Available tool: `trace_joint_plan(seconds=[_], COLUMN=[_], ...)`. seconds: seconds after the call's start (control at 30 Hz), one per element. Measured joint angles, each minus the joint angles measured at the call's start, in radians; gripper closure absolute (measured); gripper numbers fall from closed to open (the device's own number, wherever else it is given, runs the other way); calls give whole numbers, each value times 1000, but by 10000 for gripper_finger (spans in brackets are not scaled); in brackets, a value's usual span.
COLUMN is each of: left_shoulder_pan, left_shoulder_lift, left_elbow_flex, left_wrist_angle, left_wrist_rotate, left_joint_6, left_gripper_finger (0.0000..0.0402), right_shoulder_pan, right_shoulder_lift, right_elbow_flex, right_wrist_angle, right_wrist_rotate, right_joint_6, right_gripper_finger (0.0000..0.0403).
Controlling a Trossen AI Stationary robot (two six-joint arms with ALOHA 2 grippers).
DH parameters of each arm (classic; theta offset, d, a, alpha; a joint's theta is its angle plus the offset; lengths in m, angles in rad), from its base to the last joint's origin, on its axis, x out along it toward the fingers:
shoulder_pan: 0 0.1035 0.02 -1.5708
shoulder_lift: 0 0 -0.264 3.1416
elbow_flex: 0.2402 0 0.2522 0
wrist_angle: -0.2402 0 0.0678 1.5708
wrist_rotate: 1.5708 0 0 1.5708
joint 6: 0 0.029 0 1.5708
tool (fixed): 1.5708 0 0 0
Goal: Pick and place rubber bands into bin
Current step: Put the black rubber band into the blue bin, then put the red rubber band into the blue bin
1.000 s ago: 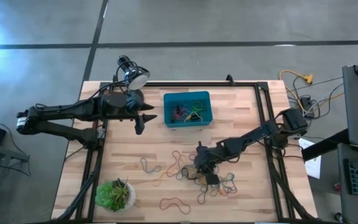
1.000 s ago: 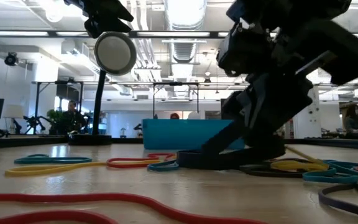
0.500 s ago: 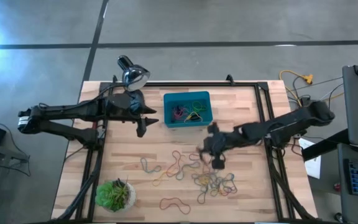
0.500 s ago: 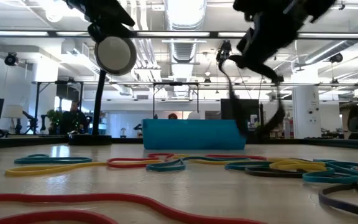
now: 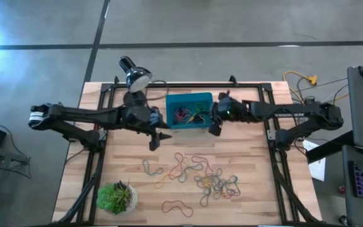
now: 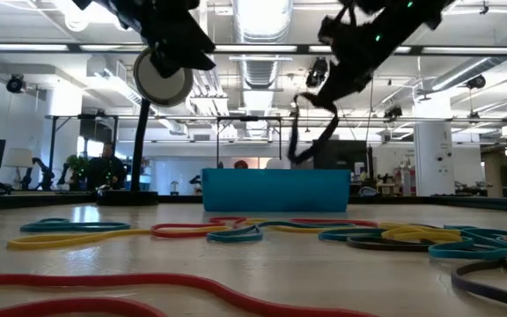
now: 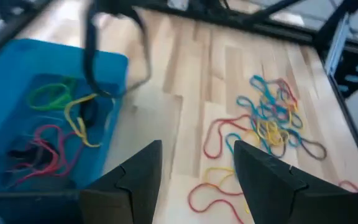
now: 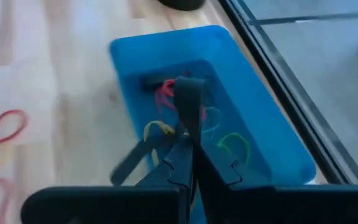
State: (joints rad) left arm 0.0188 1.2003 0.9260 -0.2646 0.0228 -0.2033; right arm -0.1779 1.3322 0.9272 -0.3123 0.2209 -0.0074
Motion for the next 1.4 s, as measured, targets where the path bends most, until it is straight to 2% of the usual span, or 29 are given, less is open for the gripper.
trace_joint_plan(seconds=[0.2, 0.43, 0.53, 0.67, 0.73, 0.87, 1.07, 1.2, 1.4], left_shoulder_pan=[-56, -108, -121, -128, -130, -132, -132, -132, -131], left_shoulder_lift=[99, 195, 233, 270, 282, 291, 318, 379, 491], left_elbow_flex=[1, 1, 5, 5, 5, 4, 3, 3, 20], left_wrist_angle=[10, 20, 23, 28, 22, 19, 31, 42, 48], left_wrist_rotate=[6, 5, 5, 6, 5, 5, 0, -3, -2], left_joint_6=[0, -1, -1, -25, -28, -9, 135, 201, 269], left_gripper_finger=[218, 218, 218, 218, 218, 218, 218, 218, 218], right_shoulder_pan=[-136, -218, -238, -260, -268, -270, -267, -260, -232], right_shoulder_lift=[103, 223, 263, 298, 308, 297, 223, 149, 17], right_elbow_flex=[0, 0, 0, 2, 2, 2, 2, 2, 2], right_wrist_angle=[82, 152, 148, 148, 143, 150, 173, 173, 140], right_wrist_rotate=[-96, -159, -235, -374, -408, -409, -416, -416, -438], right_joint_6=[-31, -17, -15, -1, 5, 3, -62, -94, -111], right_gripper_finger=[395, 394, 391, 364, 340, 286, 228, 213, 211])
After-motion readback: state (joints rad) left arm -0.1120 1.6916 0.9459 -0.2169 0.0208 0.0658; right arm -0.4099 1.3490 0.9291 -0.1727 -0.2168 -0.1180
